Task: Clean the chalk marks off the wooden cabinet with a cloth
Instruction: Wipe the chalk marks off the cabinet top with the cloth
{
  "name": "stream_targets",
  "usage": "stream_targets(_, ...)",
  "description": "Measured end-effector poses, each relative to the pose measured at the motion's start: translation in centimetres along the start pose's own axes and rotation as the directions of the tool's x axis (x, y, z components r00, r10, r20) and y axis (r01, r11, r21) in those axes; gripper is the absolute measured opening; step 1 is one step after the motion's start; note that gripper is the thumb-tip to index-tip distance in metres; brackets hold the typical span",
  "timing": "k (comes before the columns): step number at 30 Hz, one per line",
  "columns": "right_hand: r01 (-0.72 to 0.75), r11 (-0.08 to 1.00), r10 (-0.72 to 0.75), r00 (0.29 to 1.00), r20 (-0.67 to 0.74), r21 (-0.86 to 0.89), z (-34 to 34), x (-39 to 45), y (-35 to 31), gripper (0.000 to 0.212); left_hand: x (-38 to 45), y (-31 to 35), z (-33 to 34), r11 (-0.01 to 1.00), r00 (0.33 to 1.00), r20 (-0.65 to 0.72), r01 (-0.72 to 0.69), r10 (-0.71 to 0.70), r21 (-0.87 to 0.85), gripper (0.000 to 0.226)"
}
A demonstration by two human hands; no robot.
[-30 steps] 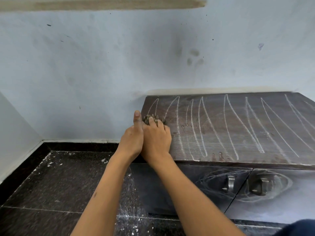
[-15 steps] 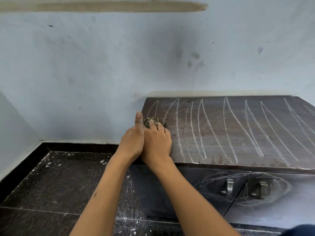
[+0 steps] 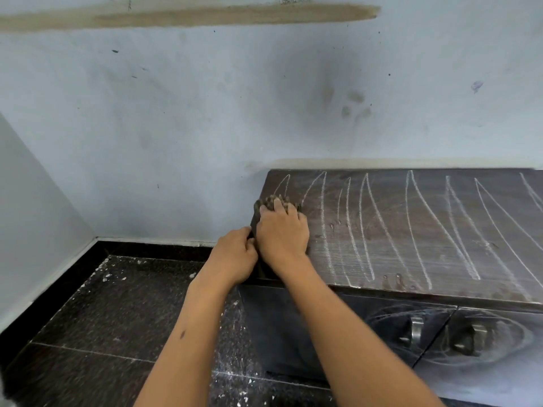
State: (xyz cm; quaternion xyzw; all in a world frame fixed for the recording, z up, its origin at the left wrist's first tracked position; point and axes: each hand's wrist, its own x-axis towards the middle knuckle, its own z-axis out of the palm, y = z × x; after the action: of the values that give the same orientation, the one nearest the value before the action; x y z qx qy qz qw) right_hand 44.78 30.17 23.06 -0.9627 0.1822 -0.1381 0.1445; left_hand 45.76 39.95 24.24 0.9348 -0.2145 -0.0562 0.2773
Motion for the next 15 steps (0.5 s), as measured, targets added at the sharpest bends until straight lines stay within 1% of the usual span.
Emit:
stream_targets(2, -0.018, 0.999, 0.019, 1.0, 0.023, -0.028, 0.3, 1.9, 0.2, 0.041, -0.3, 0.0, 0.0, 0.999, 1.0, 0.01, -0.021, 0.021, 0.044, 0.034)
stream_targets(4, -0.03, 0.999, 0.031, 0.999, 0.044, -0.02, 0.3, 1.3, 0.3, 0.041, -0.3, -0.3, 0.1, 0.997, 0.999, 0.015, -0.033, 0.032, 0.072, 0.034)
stream_targets(5, -0.032, 0.999, 0.032, 0.999, 0.015, -0.012, 0.3, 0.1, 0.4, 0.041, -0.3, -0.4, 0.2, 0.995, 0.999, 0.018, -0.038, 0.037, 0.087, 0.034)
stream_targets(6, -0.034, 0.999, 0.034, 0.998, -0.051, -0.011, 0.5, -1.5, 0.5, 0.04, 0.0, -0.5, 0.3, 0.993, 0.999, 0.022, -0.046, 0.044, 0.107, 0.035)
stream_targets(7, -0.031, 0.999, 0.029, 0.987, -0.161, -0.014, 0.5, -3.2, 0.4, 0.038, 0.2, -0.7, 0.4, 0.99, 0.998, 0.023, -0.052, 0.05, 0.134, 0.035)
stream_targets(8, -0.034, 0.999, 0.034, 0.976, -0.215, 0.006, 0.6, -4.8, 0.1, 0.035, 0.3, -0.8, 0.5, 0.986, 0.998, 0.019, -0.054, 0.052, 0.159, 0.035)
stream_targets(11, -0.051, 0.998, 0.058, 0.976, -0.21, 0.037, 0.9, -5.3, 0.0, 0.034, 0.7, -1.0, 0.6, 0.979, 0.998, -0.005, -0.057, 0.059, 0.197, 0.033)
stream_targets(13, -0.007, 1.0, 0.01, 0.99, -0.139, 0.023, 0.9, -2.7, 0.0, 0.039, 0.8, -1.0, 0.6, 0.977, 0.999, -0.008, -0.047, 0.05, 0.209, 0.032)
stream_targets(15, 0.004, 1.0, -0.002, 0.996, -0.087, 0.02, 0.9, 0.9, 0.4, 0.041, 0.5, -0.9, 0.7, 0.975, 0.999, 0.002, -0.048, 0.048, 0.215, 0.033)
